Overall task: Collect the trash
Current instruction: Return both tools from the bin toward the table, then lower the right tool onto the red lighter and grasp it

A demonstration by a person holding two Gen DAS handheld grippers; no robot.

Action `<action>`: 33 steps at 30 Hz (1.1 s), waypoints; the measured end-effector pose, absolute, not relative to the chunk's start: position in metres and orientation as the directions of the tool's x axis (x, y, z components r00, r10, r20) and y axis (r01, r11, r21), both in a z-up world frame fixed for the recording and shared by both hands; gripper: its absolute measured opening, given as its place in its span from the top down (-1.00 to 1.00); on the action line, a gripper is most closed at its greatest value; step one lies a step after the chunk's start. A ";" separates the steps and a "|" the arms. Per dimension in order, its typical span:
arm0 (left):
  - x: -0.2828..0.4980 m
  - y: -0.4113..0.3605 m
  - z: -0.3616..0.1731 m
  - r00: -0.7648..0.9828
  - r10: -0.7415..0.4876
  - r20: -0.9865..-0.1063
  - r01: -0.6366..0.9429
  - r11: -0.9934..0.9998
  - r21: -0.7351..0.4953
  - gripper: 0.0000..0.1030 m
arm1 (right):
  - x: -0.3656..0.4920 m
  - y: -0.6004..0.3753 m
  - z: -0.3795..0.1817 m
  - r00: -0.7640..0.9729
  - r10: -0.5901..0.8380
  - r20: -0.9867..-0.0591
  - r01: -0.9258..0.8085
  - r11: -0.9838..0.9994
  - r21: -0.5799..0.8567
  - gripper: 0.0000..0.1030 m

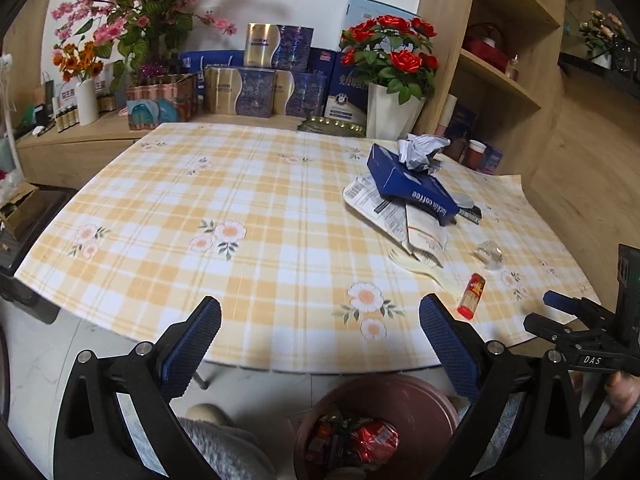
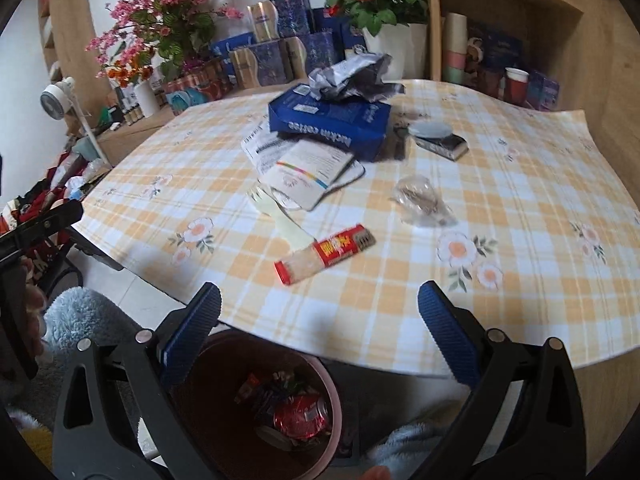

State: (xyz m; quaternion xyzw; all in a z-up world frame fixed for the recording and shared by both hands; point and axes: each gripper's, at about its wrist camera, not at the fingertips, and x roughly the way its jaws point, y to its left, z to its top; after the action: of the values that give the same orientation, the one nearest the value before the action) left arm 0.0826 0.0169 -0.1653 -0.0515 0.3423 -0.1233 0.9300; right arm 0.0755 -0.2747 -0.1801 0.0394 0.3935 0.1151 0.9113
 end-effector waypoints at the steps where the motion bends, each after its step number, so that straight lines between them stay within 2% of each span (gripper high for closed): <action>1: 0.085 0.019 -0.165 0.738 -0.272 -0.617 0.193 0.962 -0.193 -0.88 | 0.077 -0.275 -0.180 0.663 0.243 -0.708 -0.182 0.970 0.163 -0.89; 7: 0.100 0.029 -0.168 0.754 -0.272 -0.597 0.162 0.959 -0.232 -0.89 | 0.093 -0.275 -0.189 0.631 0.256 -0.732 -0.206 0.965 0.159 -0.89; 17: 0.115 0.018 -0.169 0.782 -0.220 -0.583 0.196 0.975 -0.104 -0.89 | 0.110 -0.265 -0.206 0.562 0.202 -0.802 -0.276 0.960 0.049 -0.89; 28: 0.124 0.004 -0.178 0.758 -0.218 -0.614 0.237 0.970 -0.052 -0.88 | 0.121 -0.275 -0.207 0.546 0.285 -0.788 -0.291 0.946 0.141 -0.89; 33: 0.124 0.001 -0.178 0.752 -0.227 -0.619 0.258 0.965 -0.040 -0.88 | 0.123 -0.276 -0.207 0.558 0.258 -0.789 -0.302 0.948 0.096 -0.89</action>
State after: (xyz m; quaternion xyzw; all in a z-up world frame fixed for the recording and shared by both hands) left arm 0.1244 0.0009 -0.1779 0.0241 0.3277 -0.1295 0.9355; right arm 0.1230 -0.2760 -0.2070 -0.0252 0.4423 0.1586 0.8824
